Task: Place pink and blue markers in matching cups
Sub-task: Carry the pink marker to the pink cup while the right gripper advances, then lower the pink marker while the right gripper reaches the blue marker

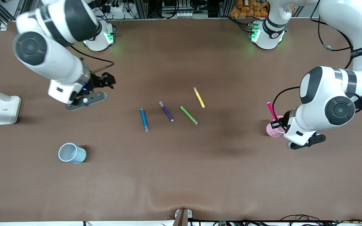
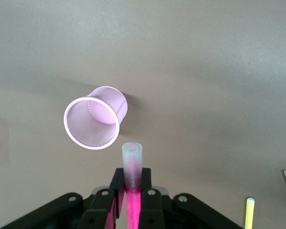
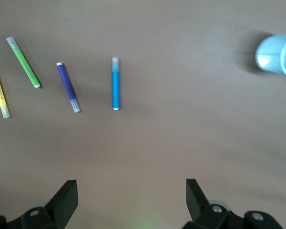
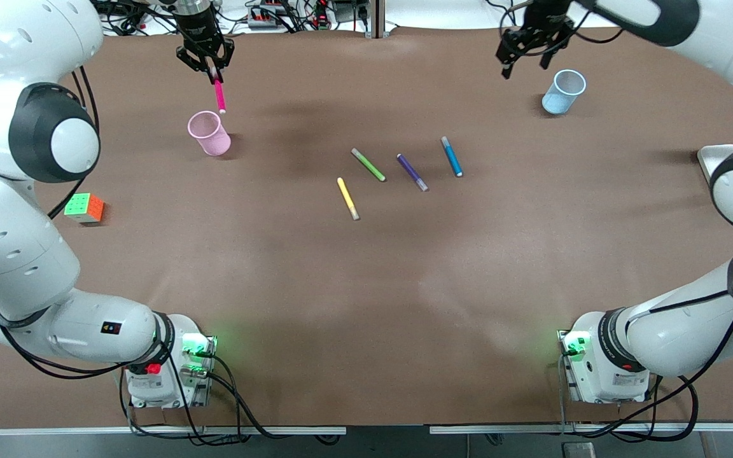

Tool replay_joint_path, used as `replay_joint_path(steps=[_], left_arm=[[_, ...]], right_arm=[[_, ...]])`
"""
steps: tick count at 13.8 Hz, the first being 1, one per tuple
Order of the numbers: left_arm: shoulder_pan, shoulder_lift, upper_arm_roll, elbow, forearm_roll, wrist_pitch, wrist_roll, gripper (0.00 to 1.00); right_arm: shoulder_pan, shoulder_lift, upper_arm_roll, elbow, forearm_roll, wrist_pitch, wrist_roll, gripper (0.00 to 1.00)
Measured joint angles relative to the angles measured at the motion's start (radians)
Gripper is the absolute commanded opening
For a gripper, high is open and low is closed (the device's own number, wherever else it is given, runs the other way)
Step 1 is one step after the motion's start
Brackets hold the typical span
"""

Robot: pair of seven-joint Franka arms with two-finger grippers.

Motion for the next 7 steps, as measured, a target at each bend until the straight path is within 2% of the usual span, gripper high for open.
replay_joint_path(steps=[4,7], left_arm=[[0.001,-0.01,0.046,0.0,0.0,-0.006,-0.031,0.0],[0.001,-0.014,0.071,0.0,0.009,-0.007,-0.178,0.0]], right_arm=[[0.036,0.062,0.0,0.0,0.0,0.069,0.001,1.0],[0.049,0.104,0.0,0.0,0.015,0.114,0.001,1.0]])
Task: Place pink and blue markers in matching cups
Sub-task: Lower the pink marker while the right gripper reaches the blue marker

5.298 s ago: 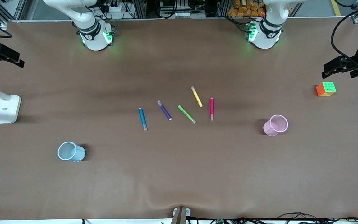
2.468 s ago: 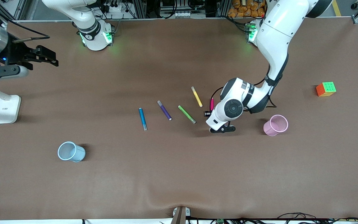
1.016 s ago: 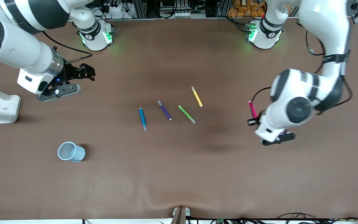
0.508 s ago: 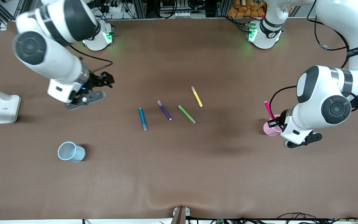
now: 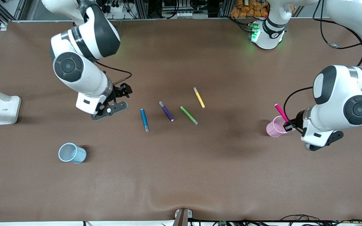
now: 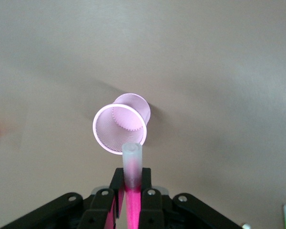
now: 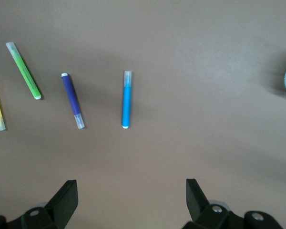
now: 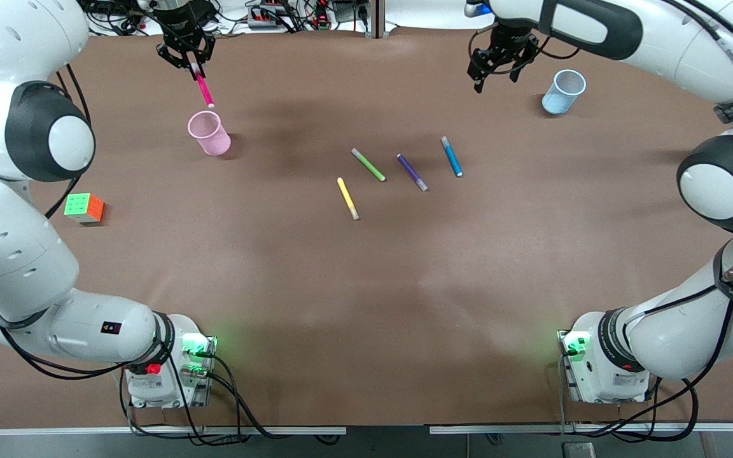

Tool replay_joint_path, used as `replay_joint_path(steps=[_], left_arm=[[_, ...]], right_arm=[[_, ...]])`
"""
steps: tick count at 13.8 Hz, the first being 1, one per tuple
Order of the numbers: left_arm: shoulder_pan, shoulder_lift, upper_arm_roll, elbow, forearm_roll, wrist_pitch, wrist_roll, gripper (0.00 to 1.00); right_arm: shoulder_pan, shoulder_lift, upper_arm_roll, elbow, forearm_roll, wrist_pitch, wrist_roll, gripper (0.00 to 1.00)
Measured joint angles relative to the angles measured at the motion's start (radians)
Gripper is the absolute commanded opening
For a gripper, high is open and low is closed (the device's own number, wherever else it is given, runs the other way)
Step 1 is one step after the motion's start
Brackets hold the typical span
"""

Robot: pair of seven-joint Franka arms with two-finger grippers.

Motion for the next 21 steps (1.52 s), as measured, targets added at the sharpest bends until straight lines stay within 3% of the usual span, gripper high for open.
replay_joint_path(steps=[4,8,13,18,21], left_arm=[[-0.013,0.005,-0.004,-0.004,0.154,0.0,-0.235,0.0],[-0.011,0.029,-0.003,-0.006,0.192,0.019,-0.415,0.0],[-0.006,0.082,0.002,-0.008,0.196,0.04,-0.559,0.0],[-0.003,0.103,0.007,-0.009,0.283,0.042,-0.583,0.0],[-0.003,0.118,0.008,-0.012,0.327,0.042,-0.637,0.0]], right_arm=[[0.009,0.048,0.0,-0.001,0.007,0.051,0.0,1.0],[0.034,0.102,0.0,-0.002,0.008,0.134,0.0,1.0],[0.085,0.215,0.001,-0.005,0.008,0.305,0.0,1.0],[0.092,0.325,0.0,-0.006,0.008,0.47,-0.002,1.0],[0.096,0.361,0.0,-0.006,0.008,0.502,-0.002,1.0]])
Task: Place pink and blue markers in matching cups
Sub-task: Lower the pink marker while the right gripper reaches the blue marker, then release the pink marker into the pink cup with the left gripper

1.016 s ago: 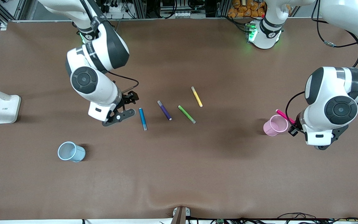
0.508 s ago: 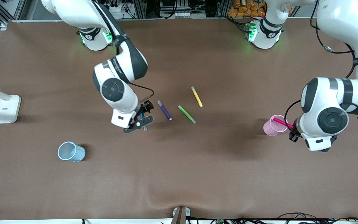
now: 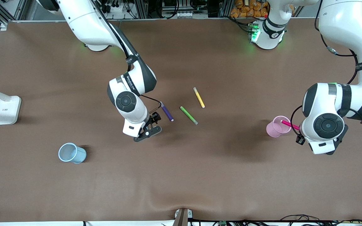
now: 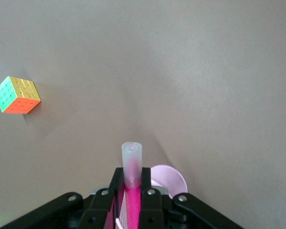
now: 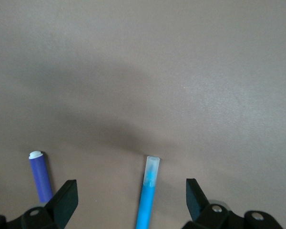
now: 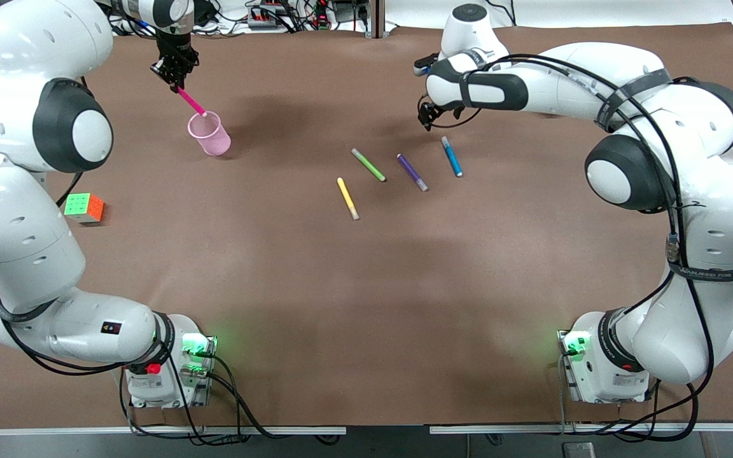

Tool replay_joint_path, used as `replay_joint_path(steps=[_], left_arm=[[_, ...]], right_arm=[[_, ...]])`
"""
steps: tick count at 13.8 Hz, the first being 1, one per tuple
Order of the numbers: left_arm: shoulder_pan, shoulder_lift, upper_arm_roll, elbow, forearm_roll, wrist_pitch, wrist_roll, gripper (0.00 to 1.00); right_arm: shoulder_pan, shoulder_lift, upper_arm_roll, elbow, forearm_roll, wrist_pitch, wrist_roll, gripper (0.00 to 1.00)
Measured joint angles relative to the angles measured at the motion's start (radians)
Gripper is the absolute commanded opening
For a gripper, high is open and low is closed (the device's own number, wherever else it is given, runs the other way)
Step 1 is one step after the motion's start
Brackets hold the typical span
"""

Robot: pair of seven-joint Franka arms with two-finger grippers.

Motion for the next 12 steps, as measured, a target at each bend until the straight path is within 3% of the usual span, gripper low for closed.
replay_joint_path(steps=[5,12], left_arm=[[-0.012,0.042,-0.004,-0.008,0.075,0.001,-0.079,0.0],[-0.083,0.114,-0.011,-0.017,0.139,0.001,-0.242,0.0]], right_arm=[[0.015,0.001,0.009,-0.017,0.09,0.05,0.001,1.0],[-0.002,0.003,-0.008,-0.141,0.093,0.097,-0.128,1.0]])
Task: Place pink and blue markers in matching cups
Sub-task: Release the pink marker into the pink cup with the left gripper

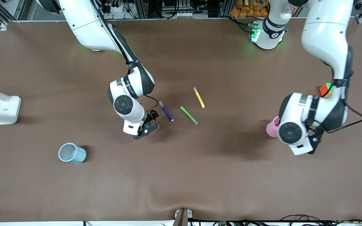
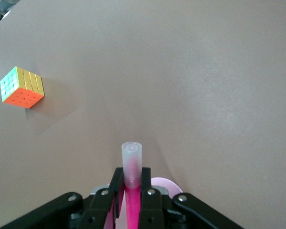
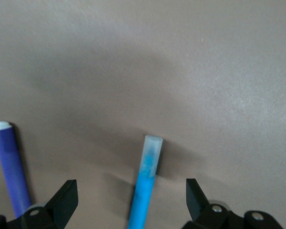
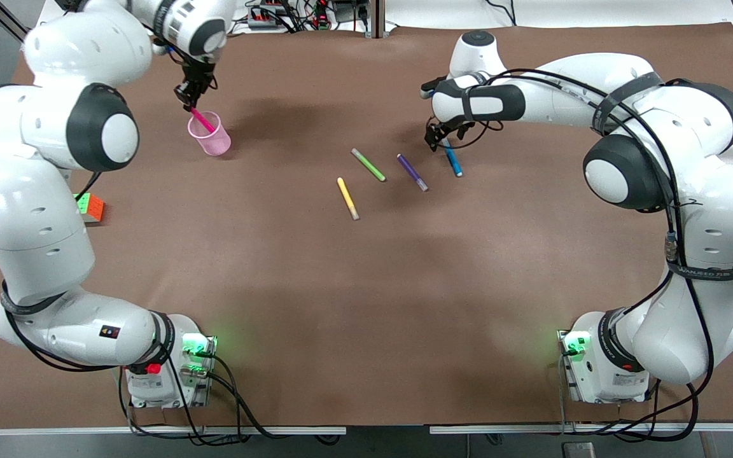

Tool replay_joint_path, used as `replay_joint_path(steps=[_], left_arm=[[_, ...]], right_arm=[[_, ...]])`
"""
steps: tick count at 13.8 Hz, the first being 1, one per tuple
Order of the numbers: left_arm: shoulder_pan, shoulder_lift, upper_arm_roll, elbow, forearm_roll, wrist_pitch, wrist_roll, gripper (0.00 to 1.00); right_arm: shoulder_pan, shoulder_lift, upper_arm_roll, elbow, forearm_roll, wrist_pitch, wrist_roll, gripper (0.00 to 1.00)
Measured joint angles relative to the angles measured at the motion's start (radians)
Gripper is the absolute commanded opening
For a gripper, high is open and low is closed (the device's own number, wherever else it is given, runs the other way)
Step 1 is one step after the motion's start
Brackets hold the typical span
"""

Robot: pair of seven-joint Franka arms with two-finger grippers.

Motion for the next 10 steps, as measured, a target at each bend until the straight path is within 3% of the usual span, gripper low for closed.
replay_joint_path(steps=[1,2,3,5,10], left_arm=[[-0.018,0.007,0.0,0.0,0.011,0.0,-0.023,0.0],[-0.031,0.01,0.0,0.0,0.017,0.0,-0.034,0.18],[-0.038,0.009,0.0,0.001,0.019,-0.001,-0.034,0.53],[-0.035,0.009,0.003,0.004,0.019,-0.002,-0.027,1.0],[-0.03,-0.009,0.005,0.019,0.019,-0.016,0.075,1.0]], right_arm=[[0.0,0.0,0.0,-0.01,0.0,0.016,0.0,1.0],[0.0,0.0,0.0,-0.015,0.0,0.028,0.006,1.0],[0.0,0.0,0.0,-0.015,0.0,0.036,0.028,1.0],[0.0,0.0,0.0,-0.014,0.0,0.057,0.075,1.0],[-0.001,0.017,-0.001,-0.015,0.0,0.117,0.091,1.0]])
